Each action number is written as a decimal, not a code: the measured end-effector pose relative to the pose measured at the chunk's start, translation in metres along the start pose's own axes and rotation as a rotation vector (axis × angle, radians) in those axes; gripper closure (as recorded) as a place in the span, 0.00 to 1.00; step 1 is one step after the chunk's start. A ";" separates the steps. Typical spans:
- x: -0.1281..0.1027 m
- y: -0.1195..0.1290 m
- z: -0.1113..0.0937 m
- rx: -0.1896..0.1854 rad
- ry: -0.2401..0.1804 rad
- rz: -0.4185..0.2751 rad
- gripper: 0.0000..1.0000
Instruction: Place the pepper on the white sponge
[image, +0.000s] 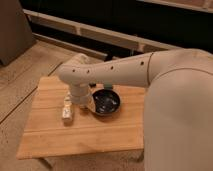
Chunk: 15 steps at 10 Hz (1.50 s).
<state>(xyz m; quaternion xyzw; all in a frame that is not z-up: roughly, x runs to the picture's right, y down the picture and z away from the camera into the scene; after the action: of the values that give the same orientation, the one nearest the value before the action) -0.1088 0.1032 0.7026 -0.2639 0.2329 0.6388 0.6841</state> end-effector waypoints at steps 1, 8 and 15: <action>0.000 0.000 0.000 0.000 0.000 0.000 0.35; 0.000 0.000 0.000 0.000 0.000 0.000 0.35; -0.007 0.002 -0.006 -0.005 -0.020 -0.003 0.35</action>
<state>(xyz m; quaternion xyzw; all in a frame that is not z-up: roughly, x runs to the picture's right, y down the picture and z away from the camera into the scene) -0.1113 0.0940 0.7031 -0.2596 0.2237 0.6409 0.6868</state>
